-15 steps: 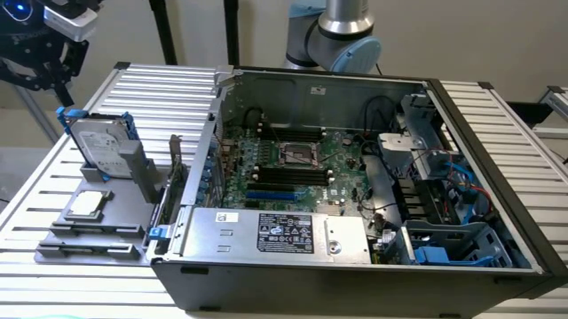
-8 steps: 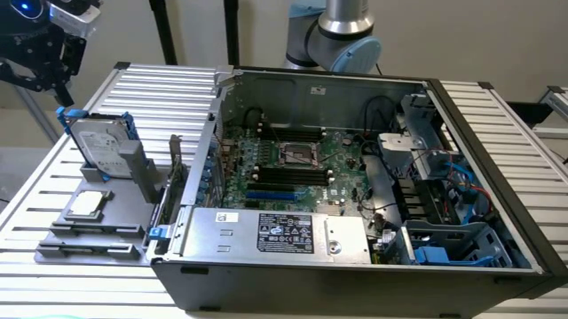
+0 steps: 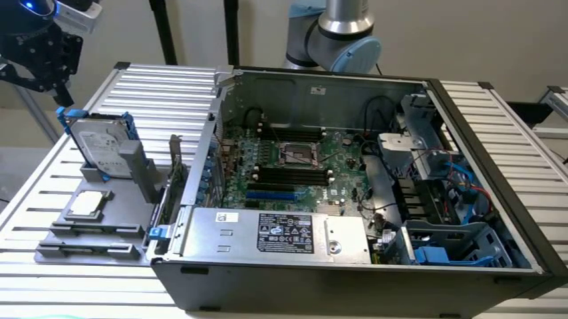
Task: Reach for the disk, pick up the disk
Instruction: 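Pick up the disk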
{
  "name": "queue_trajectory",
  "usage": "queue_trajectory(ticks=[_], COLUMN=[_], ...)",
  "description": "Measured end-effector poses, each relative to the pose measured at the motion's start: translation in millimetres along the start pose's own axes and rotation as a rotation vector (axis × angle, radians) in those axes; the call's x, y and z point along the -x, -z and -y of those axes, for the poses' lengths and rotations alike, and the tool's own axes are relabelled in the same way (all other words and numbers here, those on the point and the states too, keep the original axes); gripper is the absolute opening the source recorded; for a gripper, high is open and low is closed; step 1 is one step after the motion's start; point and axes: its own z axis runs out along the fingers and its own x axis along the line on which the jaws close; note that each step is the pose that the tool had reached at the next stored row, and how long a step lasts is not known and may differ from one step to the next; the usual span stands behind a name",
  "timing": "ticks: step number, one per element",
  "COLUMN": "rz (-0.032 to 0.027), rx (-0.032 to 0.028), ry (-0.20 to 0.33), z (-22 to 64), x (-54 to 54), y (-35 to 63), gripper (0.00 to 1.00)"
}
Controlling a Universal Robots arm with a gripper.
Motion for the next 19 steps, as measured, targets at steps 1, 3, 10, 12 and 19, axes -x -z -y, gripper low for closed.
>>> queue_trajectory(ticks=[1,3,10,12,19], rz=[-0.0007,-0.0020,-0.0058,-0.0056,0.0065], rx=[0.0000,0.0002,0.0009,0.0013,0.0054], ry=[0.018,0.054,0.173,0.196,0.235], z=[0.0,0.0,0.0,0.0,4.5], x=[0.0,0.0,0.0,0.1,1.9], y=[0.0,0.0,0.0,0.0,0.1], gripper=[0.11,0.11,0.11,0.11,0.11])
